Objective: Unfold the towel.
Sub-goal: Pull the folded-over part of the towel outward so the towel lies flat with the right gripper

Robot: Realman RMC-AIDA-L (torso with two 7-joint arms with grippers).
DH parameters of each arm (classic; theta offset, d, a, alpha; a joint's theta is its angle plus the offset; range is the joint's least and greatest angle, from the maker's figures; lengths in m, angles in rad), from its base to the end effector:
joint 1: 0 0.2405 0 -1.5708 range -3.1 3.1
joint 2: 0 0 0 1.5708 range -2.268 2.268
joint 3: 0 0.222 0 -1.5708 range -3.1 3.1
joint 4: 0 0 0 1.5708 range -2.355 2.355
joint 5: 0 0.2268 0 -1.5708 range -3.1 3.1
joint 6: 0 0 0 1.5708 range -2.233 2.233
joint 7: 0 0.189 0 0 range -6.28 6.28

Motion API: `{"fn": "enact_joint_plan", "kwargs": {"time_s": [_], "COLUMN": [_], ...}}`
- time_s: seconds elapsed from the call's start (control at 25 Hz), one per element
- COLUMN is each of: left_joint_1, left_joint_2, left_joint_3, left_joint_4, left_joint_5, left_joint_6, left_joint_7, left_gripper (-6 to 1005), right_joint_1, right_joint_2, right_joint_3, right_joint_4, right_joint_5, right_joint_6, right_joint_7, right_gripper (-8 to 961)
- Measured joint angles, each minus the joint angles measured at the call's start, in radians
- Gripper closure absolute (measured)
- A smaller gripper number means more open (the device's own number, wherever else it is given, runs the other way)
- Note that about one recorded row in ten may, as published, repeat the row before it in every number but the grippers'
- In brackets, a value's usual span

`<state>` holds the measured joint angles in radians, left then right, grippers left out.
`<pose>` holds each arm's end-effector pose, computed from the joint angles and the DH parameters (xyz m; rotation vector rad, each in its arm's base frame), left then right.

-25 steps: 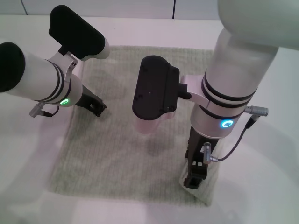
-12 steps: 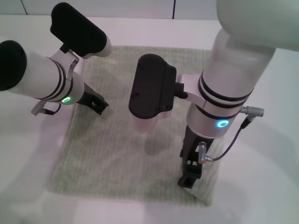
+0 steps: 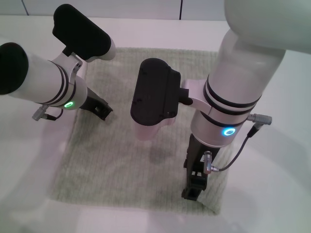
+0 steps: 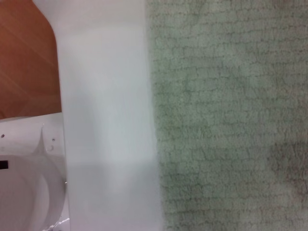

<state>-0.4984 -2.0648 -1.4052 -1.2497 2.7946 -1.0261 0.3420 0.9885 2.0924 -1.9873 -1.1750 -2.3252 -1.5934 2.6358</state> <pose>-0.2037 0.3927 -0.0672 -2.3238 -0.7284 0.4592 0.0798 0.2783 -0.1361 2.9256 -0.2222 1.0081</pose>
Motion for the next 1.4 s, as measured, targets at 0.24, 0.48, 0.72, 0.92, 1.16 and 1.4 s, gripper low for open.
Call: {"fn": "enact_joint_plan", "kwargs": {"time_s": [0.24,0.48,0.72,0.92,1.16,1.4], "left_joint_1": [0.002,0.003,0.004,0.003,0.002,0.0], "left_joint_2": [0.0,-0.001,-0.002,-0.002,-0.002,-0.002], "left_joint_3": [0.0,0.001,0.004,0.006,0.006,0.007], "left_joint_4": [0.0,0.001,0.001,0.001,0.001,0.009], "left_joint_5": [0.0,0.0,0.001,0.001,0.0,-0.003], "left_joint_6": [0.0,-0.004,-0.004,-0.004,-0.003,-0.003], "left_joint_7": [0.0,0.0,0.0,0.0,0.0,0.0], "left_gripper": [1001,1001,1001,1001,1001,1001], "right_joint_1": [-0.002,-0.001,0.002,0.004,0.02,0.026], "right_joint_2": [0.0,0.0,0.0,0.0,0.0,0.0], "right_joint_3": [-0.014,-0.036,-0.039,-0.04,-0.05,-0.051], "right_joint_4": [0.006,0.01,0.029,0.031,0.056,0.068], "right_joint_5": [0.011,0.014,0.011,0.005,0.004,0.009], "right_joint_6": [0.007,0.009,0.01,0.01,0.001,-0.005], "right_joint_7": [0.002,0.01,0.016,0.024,0.027,0.023], "right_gripper": [361,377,392,404,419,434]}}
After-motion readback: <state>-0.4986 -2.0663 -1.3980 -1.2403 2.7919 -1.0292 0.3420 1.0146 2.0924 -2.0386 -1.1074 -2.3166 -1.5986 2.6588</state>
